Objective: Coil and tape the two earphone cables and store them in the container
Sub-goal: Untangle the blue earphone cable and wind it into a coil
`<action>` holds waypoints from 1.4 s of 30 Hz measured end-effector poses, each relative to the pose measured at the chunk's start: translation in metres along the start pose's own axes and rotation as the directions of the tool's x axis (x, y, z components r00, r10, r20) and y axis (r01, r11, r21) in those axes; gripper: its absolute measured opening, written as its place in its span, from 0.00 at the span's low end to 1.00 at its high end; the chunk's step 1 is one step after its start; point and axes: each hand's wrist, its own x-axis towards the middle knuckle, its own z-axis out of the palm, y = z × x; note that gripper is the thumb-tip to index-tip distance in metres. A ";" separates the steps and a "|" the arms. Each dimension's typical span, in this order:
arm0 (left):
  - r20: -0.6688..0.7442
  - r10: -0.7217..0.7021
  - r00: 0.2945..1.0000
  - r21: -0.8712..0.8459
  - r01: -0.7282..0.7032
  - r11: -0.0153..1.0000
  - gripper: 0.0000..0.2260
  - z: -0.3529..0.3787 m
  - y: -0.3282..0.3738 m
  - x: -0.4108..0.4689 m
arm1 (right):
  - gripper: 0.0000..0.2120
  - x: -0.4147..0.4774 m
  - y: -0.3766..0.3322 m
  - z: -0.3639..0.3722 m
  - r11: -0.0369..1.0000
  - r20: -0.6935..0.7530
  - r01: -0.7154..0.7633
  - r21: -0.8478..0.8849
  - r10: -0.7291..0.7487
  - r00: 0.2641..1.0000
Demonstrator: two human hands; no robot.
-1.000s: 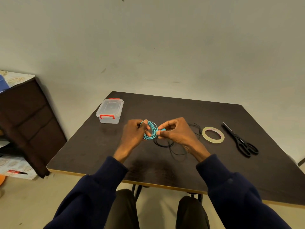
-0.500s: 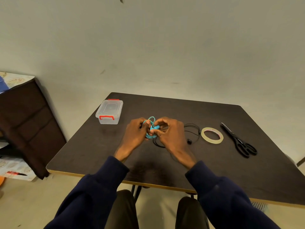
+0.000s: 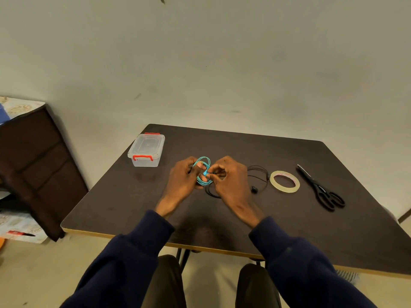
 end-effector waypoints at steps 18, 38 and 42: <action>0.025 -0.033 0.999 0.007 0.033 0.999 0.11 0.005 -0.001 0.001 | 0.11 0.007 0.003 -0.006 0.995 0.077 -0.032 0.094 0.024 0.997; 0.266 -0.093 0.959 0.041 0.085 0.996 0.10 -0.008 0.005 0.001 | 0.12 0.018 0.025 -0.015 0.462 0.735 -0.768 0.442 0.304 0.606; 0.274 -0.146 0.951 -0.007 0.154 0.988 0.11 -0.008 0.008 0.001 | 0.12 0.017 0.029 -0.012 0.305 0.774 -0.830 0.467 0.312 0.550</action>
